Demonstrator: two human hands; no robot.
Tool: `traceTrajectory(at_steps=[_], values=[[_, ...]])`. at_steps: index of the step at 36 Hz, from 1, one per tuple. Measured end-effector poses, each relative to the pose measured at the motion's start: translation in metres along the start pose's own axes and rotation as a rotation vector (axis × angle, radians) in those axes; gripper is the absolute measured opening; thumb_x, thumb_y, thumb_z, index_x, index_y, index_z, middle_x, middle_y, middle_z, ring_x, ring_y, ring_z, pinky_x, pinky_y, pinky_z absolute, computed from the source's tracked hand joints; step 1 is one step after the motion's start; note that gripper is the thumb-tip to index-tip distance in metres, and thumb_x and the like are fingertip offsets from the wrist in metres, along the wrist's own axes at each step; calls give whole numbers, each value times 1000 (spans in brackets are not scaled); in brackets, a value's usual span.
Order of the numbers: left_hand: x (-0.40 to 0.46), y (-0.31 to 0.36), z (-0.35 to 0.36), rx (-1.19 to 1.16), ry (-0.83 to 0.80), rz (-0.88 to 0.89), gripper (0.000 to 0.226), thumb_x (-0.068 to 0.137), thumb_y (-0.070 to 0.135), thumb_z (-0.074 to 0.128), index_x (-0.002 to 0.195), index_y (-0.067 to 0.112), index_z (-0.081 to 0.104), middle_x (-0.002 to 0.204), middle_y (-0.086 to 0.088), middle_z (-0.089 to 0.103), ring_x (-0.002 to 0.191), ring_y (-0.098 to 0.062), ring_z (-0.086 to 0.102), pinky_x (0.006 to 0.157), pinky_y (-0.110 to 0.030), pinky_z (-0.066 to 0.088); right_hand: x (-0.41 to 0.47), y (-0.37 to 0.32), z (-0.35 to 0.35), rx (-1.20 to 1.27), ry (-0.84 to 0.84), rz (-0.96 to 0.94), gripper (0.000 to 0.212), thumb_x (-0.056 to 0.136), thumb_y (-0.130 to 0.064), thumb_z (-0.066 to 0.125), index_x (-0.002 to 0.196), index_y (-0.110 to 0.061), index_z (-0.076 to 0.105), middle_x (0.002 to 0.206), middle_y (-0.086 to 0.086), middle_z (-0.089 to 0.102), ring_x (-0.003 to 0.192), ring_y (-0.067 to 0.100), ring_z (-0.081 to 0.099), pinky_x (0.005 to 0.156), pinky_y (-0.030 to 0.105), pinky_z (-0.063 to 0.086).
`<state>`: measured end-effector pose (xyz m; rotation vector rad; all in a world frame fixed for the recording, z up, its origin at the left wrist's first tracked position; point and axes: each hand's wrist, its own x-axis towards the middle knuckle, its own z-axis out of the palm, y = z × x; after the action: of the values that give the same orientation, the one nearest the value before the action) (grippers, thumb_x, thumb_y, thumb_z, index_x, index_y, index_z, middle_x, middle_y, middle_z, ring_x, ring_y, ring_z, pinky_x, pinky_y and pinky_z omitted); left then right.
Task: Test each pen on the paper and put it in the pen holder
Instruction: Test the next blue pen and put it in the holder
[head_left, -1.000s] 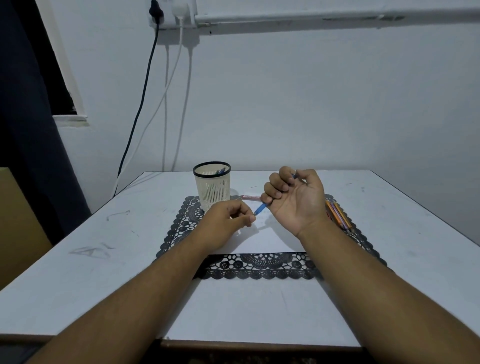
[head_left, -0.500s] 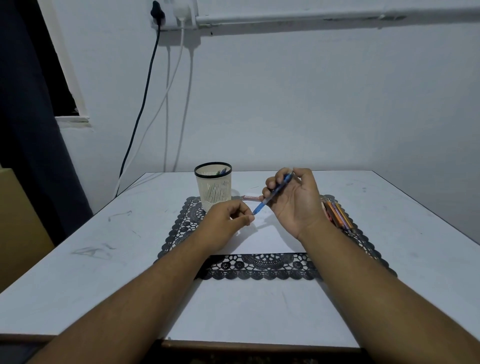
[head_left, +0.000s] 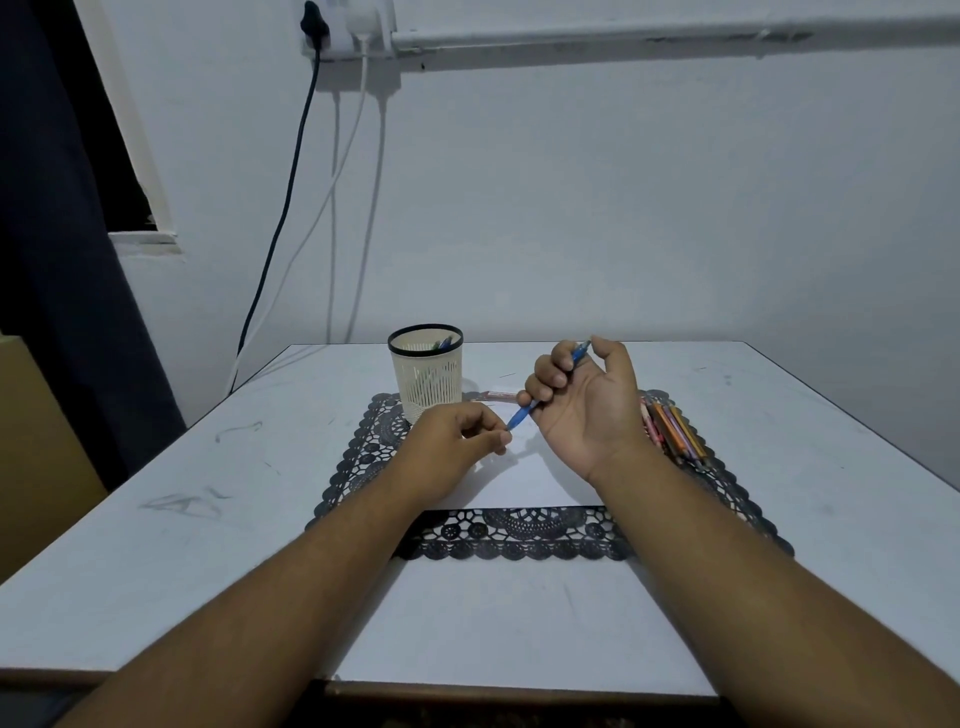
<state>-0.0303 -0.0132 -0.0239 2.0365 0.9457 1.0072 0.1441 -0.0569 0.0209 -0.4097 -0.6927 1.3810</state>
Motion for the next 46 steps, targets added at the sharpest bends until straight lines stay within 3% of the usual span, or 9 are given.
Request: traceTrajectory(at_steps=[5,10,15,25,42,46], values=[[-2,2,1,14,-15,-3,12,90,19,76,79,24,75,77,6,75,70,-8,58,71,-33,46,-2,-2,1,-37,-22,-8,28,84,-36,43,65,-17,36,64,1,25,58,18,24,61,34,34],[-2,4,1,23,-14,4,13,90,18,76,79,24,74,77,6,74,68,-5,56,68,-28,44,-2,-1,0,-7,-19,-5,37,96,-36,32,65,-17,35,63,1,24,58,17,22,60,33,30],[-3,6,2,43,-26,6,13,90,20,76,78,25,74,78,5,75,69,-5,57,69,-28,44,-3,-3,2,-53,-39,-16,27,83,-34,43,64,-18,32,63,1,22,61,18,18,59,33,29],[-3,7,2,20,-27,9,12,90,19,76,79,23,74,77,5,75,68,-4,57,69,-27,44,-3,-3,1,-32,-47,-16,29,82,-37,44,64,-17,32,63,1,20,65,19,12,60,34,25],[-3,7,1,-68,-32,-14,11,89,15,77,80,20,75,78,0,75,69,-9,58,72,-32,44,-3,-6,-2,-37,-74,17,30,84,-36,41,63,-17,32,64,2,18,63,19,16,62,35,27],[-3,6,2,-79,-29,-19,10,89,16,77,80,21,75,78,-1,75,71,-14,58,72,-35,44,-3,-5,-2,-7,-64,17,31,85,-40,43,66,-16,37,63,1,25,59,18,24,62,34,30]])
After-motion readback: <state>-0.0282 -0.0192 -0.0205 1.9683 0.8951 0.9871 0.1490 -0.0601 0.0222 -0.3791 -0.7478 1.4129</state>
